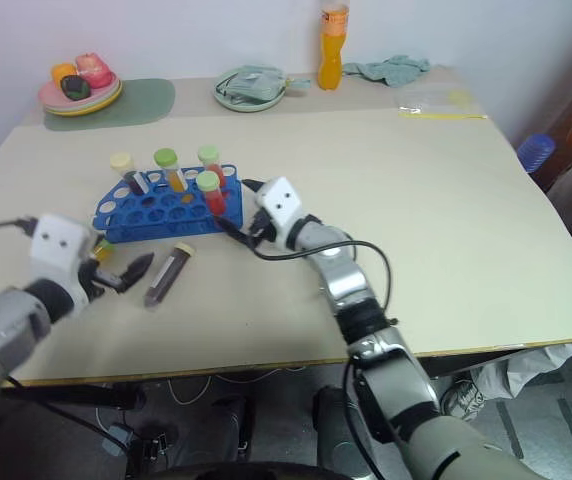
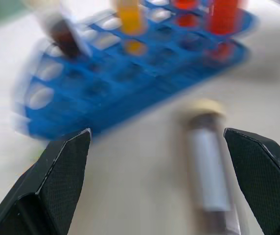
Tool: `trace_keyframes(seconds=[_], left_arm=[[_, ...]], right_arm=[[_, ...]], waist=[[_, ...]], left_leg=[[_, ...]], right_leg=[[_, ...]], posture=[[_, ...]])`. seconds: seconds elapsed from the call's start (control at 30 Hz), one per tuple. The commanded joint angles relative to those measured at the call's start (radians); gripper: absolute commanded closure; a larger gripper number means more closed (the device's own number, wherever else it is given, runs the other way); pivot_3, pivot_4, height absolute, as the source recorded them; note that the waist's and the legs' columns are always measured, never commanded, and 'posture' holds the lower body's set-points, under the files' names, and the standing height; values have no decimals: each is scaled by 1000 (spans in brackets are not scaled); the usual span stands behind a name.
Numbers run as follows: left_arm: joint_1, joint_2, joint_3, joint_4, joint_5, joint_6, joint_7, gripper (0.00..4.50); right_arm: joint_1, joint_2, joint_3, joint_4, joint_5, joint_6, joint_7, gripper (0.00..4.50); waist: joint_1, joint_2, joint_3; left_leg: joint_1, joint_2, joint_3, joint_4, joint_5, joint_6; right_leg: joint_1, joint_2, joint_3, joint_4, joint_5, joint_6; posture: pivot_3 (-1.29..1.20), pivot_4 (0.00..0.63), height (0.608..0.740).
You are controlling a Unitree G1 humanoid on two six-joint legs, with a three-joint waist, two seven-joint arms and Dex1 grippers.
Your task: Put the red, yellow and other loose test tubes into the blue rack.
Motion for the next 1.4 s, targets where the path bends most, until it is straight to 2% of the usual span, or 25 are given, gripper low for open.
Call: trace_keyframes(seconds=[0.03,0.13,0.2,0.3,0.4,0.6,0.73,0.9,0.93,1.0,1.07,1.13,1.17,1.3,1.4], left_arm=[[-78,122,88,41,-120,232,-86,0],[-115,299,90,164,-149,350,-184,0],[-125,445,48,294,-136,339,-271,0],[-124,610,-66,518,-79,203,-418,0],[-196,679,-269,735,36,21,-539,0],[-548,583,-642,1069,290,-173,-766,0],[-716,500,-788,1253,441,-267,-881,0],[-834,391,-876,1431,579,-355,-956,0],[-844,376,-881,1453,596,-365,-967,549],[-858,352,-885,1484,629,-375,-980,1287],[-865,341,-882,1496,652,-380,-996,2395],[-859,349,-876,1487,664,-382,-1021,3412],[-846,365,-868,1471,666,-385,-1038,3748],[-759,480,-804,1394,650,-444,-1097,3781],[-686,566,-691,1415,610,-495,-1060,3781]], right_arm=[[22,-78,19,-186,43,80,106,66],[45,-139,19,-268,73,139,157,66],[61,-173,30,-309,86,164,196,66],[78,-202,53,-347,96,183,237,66],[86,-205,70,-360,96,188,247,66],[108,-227,99,-399,95,202,270,66],[137,-263,104,-448,110,223,299,66],[178,-292,104,-506,127,241,309,66],[181,-291,104,-510,127,245,304,0],[185,-288,106,-518,126,251,294,0],[188,-285,109,-524,125,255,288,0],[192,-283,112,-531,126,258,282,0],[193,-282,114,-534,126,259,280,0],[192,-282,113,-537,127,260,276,0],[194,-286,107,-537,131,259,275,0]], waist=[[-11,0,0],[-25,0,0],[-25,0,1],[-21,1,2],[-18,1,2],[1,-2,3],[7,-3,3],[5,-4,3],[3,-4,3],[1,-4,3],[0,-4,3],[0,-4,3],[1,-4,3],[-5,-4,3],[-10,-4,3]], left_leg=[[0,0,0,0,0,0],[1,2,0,-2,0,0],[1,2,0,-3,0,0],[1,2,0,-3,0,0],[1,2,1,-3,0,0],[-1,2,2,-2,0,0],[-1,2,2,-1,0,0],[-2,2,2,0,0,0],[-2,2,1,0,0,0],[-2,2,1,0,0,0],[-2,2,1,0,0,0],[-2,2,1,0,0,0],[-2,2,1,0,0,0],[-2,2,1,0,0,0],[-2,2,1,-1,0,0]], right_leg=[[0,1,0,0,0,0],[0,3,0,0,-1,-1],[-1,3,0,1,-2,-2],[-1,3,0,1,-2,-3],[-1,3,0,1,-2,-3],[-1,3,-1,0,-2,-3],[-1,3,0,0,-2,-2],[-1,3,-1,1,-3,-1],[-1,3,-1,1,-3,-1],[-2,3,-1,1,-3,-1],[-2,3,0,2,-3,-1],[-2,3,0,2,-3,-1],[-2,3,0,2,-3,-1],[-2,2,0,2,-3,-1],[-3,2,0,2,-3,-1]], posture=[[0,150,740],[0,150,740],[0,150,740],[0,150,740],[0,150,740],[0,150,740],[0,150,740],[0,150,740],[0,150,740],[0,150,740],[0,150,740],[0,150,740],[0,150,740],[0,150,740],[0,150,740]])
